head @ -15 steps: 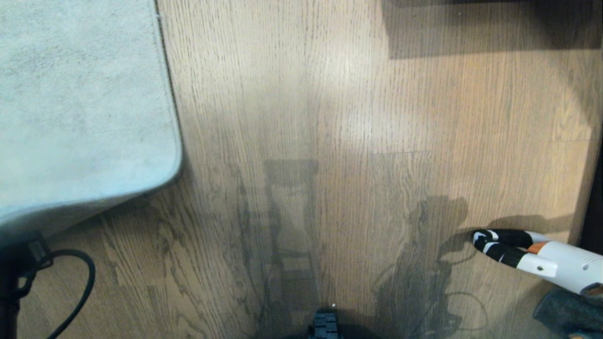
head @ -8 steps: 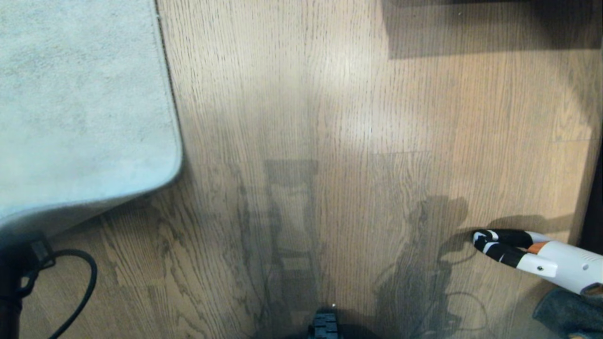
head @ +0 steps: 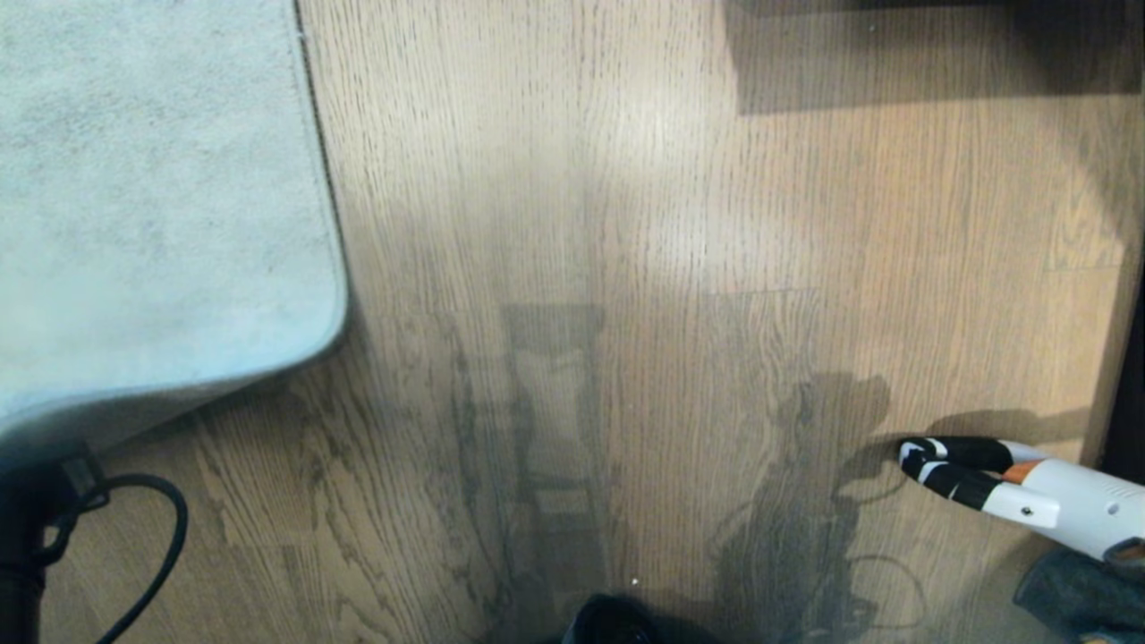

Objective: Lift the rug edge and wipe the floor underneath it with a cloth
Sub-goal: Lift up the carpet

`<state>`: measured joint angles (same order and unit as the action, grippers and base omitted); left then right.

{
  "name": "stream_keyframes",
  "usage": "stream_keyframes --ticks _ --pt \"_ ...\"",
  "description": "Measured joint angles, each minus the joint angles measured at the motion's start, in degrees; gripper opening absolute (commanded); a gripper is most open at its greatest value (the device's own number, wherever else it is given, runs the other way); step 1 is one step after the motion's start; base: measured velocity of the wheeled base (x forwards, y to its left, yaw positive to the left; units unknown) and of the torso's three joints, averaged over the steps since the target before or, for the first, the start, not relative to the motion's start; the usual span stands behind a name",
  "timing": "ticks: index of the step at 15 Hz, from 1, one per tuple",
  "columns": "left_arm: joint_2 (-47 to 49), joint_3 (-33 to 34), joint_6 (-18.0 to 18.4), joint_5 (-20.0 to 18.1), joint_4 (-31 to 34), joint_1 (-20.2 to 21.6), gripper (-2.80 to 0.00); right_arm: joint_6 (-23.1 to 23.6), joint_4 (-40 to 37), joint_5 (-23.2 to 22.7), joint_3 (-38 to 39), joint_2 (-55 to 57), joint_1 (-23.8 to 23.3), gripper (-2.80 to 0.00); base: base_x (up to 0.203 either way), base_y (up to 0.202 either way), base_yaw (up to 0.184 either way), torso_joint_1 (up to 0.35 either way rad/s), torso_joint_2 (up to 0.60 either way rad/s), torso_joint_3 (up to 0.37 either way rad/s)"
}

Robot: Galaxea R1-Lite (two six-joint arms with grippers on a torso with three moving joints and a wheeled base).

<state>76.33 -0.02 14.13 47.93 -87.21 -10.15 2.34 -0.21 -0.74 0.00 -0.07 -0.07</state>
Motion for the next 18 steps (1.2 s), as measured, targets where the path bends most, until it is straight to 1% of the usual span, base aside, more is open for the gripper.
stream_keyframes --ticks 2,13,15,18 --pt "0.0 0.0 0.0 -0.1 0.0 -0.1 -2.8 0.0 0.0 0.0 0.0 0.0 0.0 -2.8 0.004 0.131 -0.001 0.001 0.01 0.003" --pt "0.0 0.0 0.0 -0.1 0.0 -0.2 -2.8 0.0 0.0 0.0 0.0 0.0 0.0 -2.8 0.0 0.194 -0.002 0.002 0.0 0.001" --pt "0.0 0.0 0.0 0.0 0.0 -0.1 -2.8 0.0 0.1 0.0 0.0 0.0 0.0 -2.8 0.0 0.113 0.001 0.003 0.0 0.001" --pt "0.1 0.0 0.0 0.0 0.0 -0.2 -2.8 0.0 -0.1 0.0 0.0 0.0 0.1 -2.8 0.0 0.0 0.0 0.0 0.0 0.0"
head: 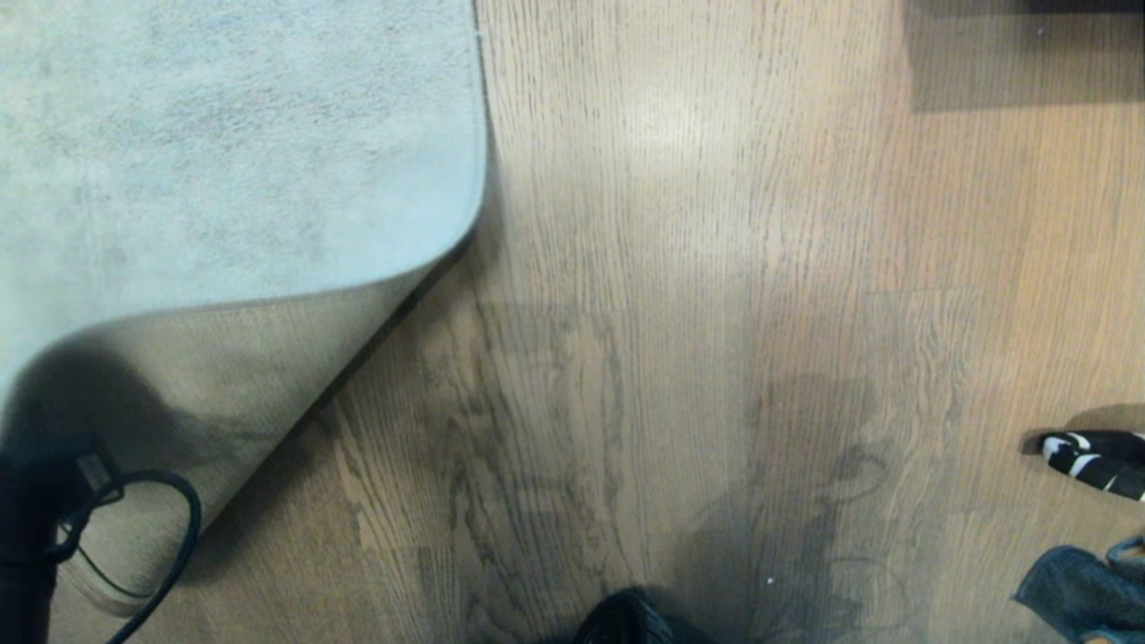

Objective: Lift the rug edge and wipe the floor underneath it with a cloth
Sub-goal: Lift up the carpet

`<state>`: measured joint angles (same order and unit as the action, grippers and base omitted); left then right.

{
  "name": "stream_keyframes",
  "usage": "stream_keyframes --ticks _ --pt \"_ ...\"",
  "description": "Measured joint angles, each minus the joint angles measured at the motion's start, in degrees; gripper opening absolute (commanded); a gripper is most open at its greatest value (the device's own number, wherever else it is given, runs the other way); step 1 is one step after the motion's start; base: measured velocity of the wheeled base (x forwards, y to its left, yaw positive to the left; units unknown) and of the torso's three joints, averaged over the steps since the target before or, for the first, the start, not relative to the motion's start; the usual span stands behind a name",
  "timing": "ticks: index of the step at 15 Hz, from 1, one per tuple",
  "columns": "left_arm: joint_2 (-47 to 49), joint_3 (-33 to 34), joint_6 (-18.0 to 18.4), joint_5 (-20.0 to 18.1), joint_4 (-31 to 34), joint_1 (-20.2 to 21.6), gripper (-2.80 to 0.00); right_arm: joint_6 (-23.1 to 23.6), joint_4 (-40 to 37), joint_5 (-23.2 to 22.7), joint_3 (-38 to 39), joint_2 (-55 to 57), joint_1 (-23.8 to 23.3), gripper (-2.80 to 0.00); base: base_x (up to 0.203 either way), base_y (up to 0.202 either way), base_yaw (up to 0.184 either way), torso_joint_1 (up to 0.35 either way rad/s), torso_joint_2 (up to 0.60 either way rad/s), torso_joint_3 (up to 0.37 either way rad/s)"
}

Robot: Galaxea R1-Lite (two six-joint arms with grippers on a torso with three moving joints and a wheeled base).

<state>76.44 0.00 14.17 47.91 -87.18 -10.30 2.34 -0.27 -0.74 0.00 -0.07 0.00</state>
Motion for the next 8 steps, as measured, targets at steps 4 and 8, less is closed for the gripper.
stream_keyframes --ticks 4,8 --pt "0.2 0.0 0.0 0.1 0.1 0.0 -2.8 0.0 0.1 0.0 0.0 0.0 -0.1 -2.8 0.0 0.0 0.0 0.0 0.0 0.0" --pt "0.5 0.0 -0.1 0.1 0.1 0.0 -2.8 0.0 0.1 0.0 0.0 0.0 -0.1 -2.8 0.0 0.0 0.0 0.0 0.0 0.0"
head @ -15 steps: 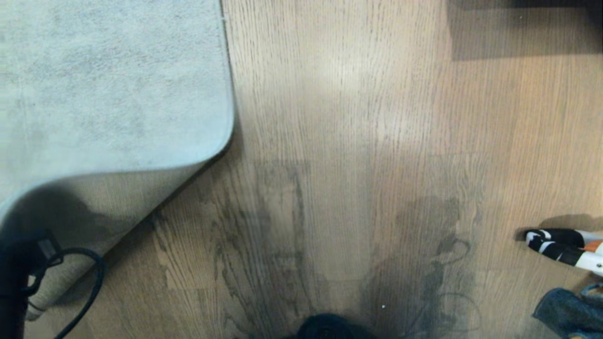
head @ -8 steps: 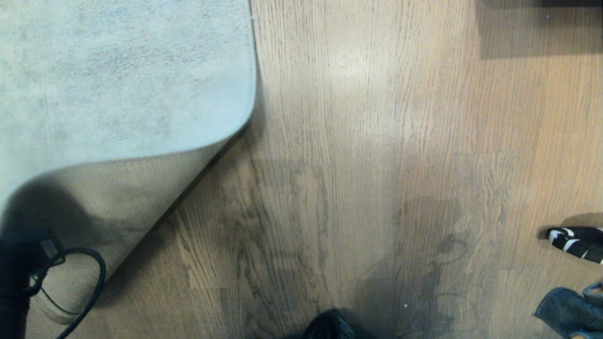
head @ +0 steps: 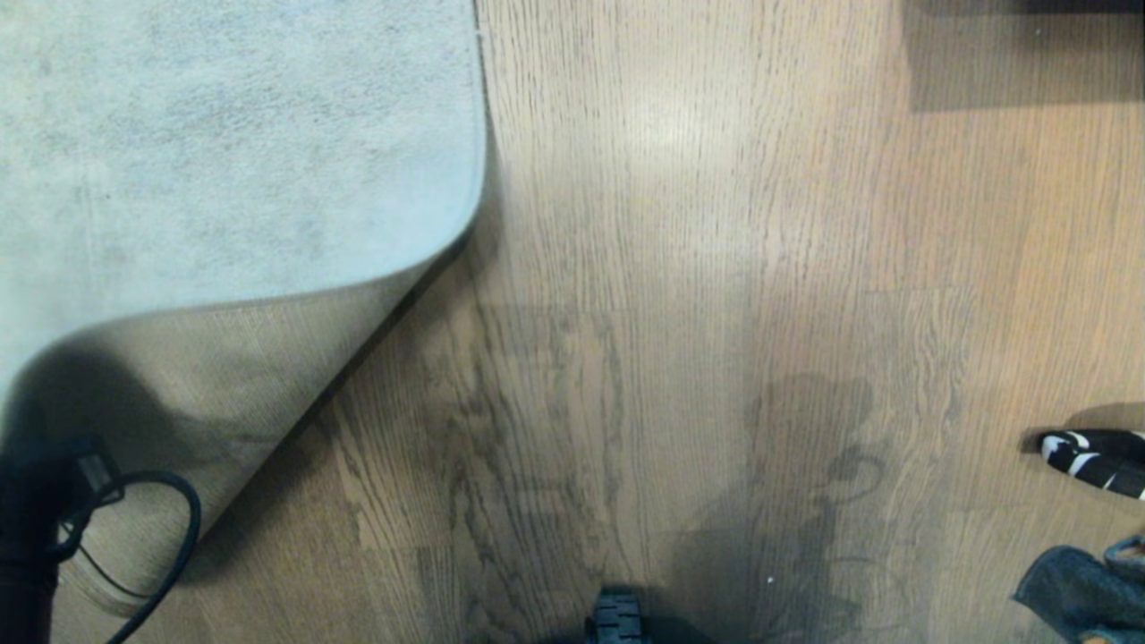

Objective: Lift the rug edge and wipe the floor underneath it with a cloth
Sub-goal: Lift up the carpet

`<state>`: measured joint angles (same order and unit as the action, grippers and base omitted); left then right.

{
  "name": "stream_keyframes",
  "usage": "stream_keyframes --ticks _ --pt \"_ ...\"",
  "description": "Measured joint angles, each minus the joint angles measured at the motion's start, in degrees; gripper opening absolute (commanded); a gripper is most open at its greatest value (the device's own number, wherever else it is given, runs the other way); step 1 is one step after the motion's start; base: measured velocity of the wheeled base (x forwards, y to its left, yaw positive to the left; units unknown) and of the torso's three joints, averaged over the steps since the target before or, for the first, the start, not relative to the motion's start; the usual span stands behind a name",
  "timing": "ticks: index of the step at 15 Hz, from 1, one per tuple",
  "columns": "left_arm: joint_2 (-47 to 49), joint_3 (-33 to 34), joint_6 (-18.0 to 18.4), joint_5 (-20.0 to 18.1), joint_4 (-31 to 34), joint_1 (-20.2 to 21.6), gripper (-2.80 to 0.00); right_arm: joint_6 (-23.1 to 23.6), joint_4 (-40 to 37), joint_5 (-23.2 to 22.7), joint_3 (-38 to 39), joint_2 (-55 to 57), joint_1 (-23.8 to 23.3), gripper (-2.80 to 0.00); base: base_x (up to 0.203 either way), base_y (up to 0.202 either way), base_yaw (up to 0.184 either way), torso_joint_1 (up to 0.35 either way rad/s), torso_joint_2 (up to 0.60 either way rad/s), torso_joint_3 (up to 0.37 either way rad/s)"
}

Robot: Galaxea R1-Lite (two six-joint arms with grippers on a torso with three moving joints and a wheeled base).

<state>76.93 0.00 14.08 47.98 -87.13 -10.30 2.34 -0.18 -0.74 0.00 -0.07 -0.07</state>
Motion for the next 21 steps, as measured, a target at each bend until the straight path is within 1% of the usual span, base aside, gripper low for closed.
stream_keyframes --ticks 2,9,11,18,21 --pt "0.2 0.0 0.0 0.0 -0.1 0.0 -2.8 0.0 0.0 0.0 0.0 0.0 -0.1 -2.8 -0.049 0.0 0.002 0.001 0.0 0.001" --pt "0.3 0.0 0.0 0.0 -0.1 -0.4 -2.8 0.0 0.0 0.0 0.0 0.0 0.0 -2.8 -0.192 0.0 -0.001 0.002 0.0 0.002" --pt "0.3 0.0 0.1 0.0 0.0 -0.4 -2.8 0.0 0.0 0.0 0.0 0.0 0.0 -2.8 -0.126 0.0 -0.002 0.0 0.0 0.005" --pt "0.3 0.0 0.3 -0.1 0.0 -0.4 -2.8 0.0 0.0 0.0 0.0 0.0 0.0 -2.8 0.0 0.0 0.0 0.0 0.0 0.0" --pt "0.9 0.0 0.3 -0.3 1.0 -0.5 -2.8 0.0 0.0 0.0 0.0 0.0 0.0 -2.8 0.0 0.0 0.0 0.0 0.0 0.0"
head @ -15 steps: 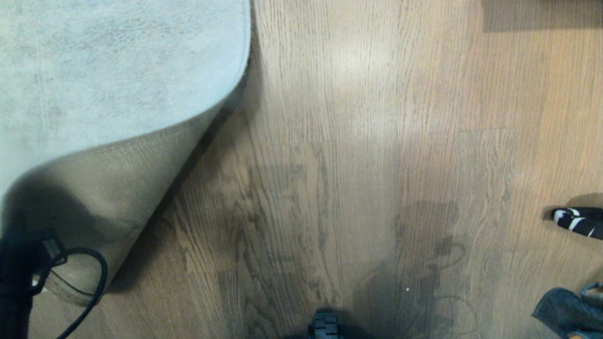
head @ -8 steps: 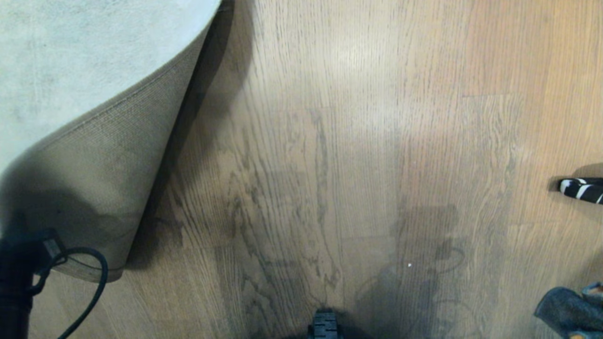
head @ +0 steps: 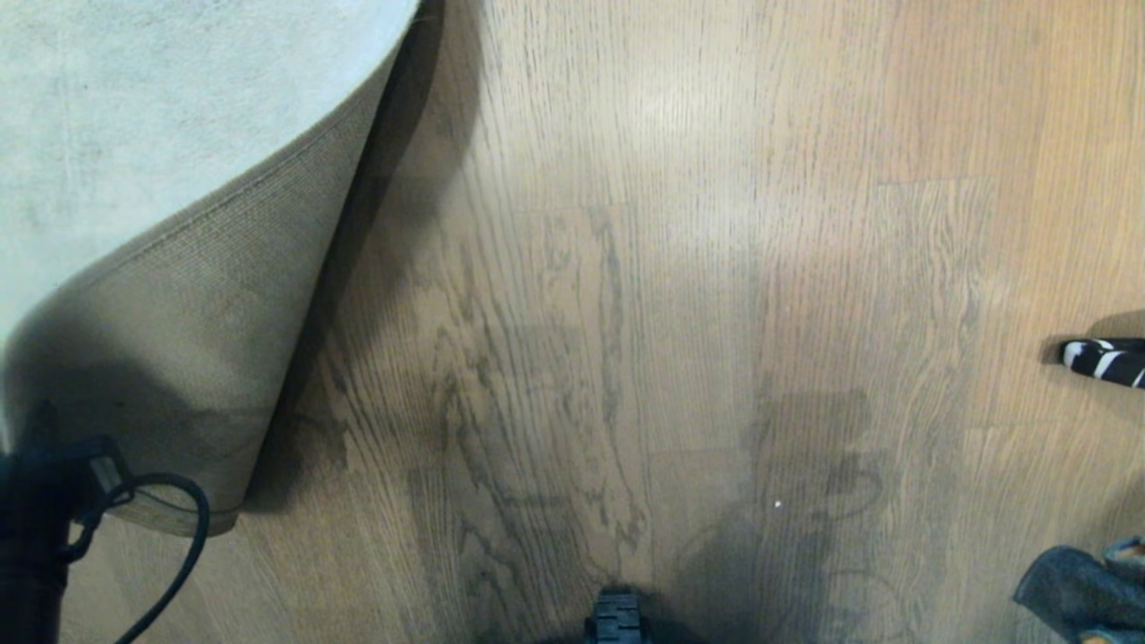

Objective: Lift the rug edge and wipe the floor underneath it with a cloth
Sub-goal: Lift up the carpet, then wipe the floor under the carpet with a rag

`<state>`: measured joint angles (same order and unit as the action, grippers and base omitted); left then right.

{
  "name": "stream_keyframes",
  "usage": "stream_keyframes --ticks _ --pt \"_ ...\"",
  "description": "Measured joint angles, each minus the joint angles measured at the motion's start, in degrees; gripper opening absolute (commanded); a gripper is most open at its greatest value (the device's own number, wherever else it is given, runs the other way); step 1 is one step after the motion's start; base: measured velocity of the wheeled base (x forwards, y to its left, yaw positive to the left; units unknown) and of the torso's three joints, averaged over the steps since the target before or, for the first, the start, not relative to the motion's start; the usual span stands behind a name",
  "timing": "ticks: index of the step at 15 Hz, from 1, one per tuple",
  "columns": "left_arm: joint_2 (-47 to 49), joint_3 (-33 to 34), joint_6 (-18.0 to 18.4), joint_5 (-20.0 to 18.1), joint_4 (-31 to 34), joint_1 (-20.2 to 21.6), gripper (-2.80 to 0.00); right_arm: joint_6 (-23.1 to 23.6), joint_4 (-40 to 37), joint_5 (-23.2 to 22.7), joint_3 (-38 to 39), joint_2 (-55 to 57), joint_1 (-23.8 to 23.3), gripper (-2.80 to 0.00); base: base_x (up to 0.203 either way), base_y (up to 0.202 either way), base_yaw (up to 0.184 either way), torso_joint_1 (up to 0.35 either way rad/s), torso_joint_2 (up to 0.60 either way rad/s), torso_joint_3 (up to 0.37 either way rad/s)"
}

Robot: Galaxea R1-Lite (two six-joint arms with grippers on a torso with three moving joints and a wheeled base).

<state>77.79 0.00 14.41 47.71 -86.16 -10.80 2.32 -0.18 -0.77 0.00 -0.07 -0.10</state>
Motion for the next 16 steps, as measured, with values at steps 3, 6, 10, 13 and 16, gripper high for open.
stream_keyframes --ticks 3,6,10,13,16 --pt "0.3 0.0 0.0 -0.1 0.9 -0.1 -2.8 1.1 0.0 0.0 0.0 0.0 0.0 -2.8 0.0 0.0 0.0 0.0 0.0 0.0" --pt "0.4 0.0 -0.1 0.0 1.0 -0.2 -2.8 2.4 -0.1 0.0 0.0 0.0 0.0 -2.8 0.0 0.0 0.0 0.0 0.0 0.0" --pt "0.4 0.0 -0.2 0.1 1.0 -0.3 -2.8 6.3 -0.9 -1.2 -0.5 0.2 0.0 -2.8 0.0 0.0 0.0 0.0 0.0 0.0" --pt "0.4 0.0 -0.3 0.1 1.1 -0.3 -2.8 5.7 -0.4 -5.8 -4.2 3.9 0.0 -2.8 0.0 0.0 0.0 0.0 0.0 0.0" --pt "0.8 0.0 -0.5 0.0 1.0 -0.4 -2.8 5.2 1.1 -14.4 -9.8 12.8 0.1 -2.8 0.0 0.0 0.0 0.0 0.0 0.0"
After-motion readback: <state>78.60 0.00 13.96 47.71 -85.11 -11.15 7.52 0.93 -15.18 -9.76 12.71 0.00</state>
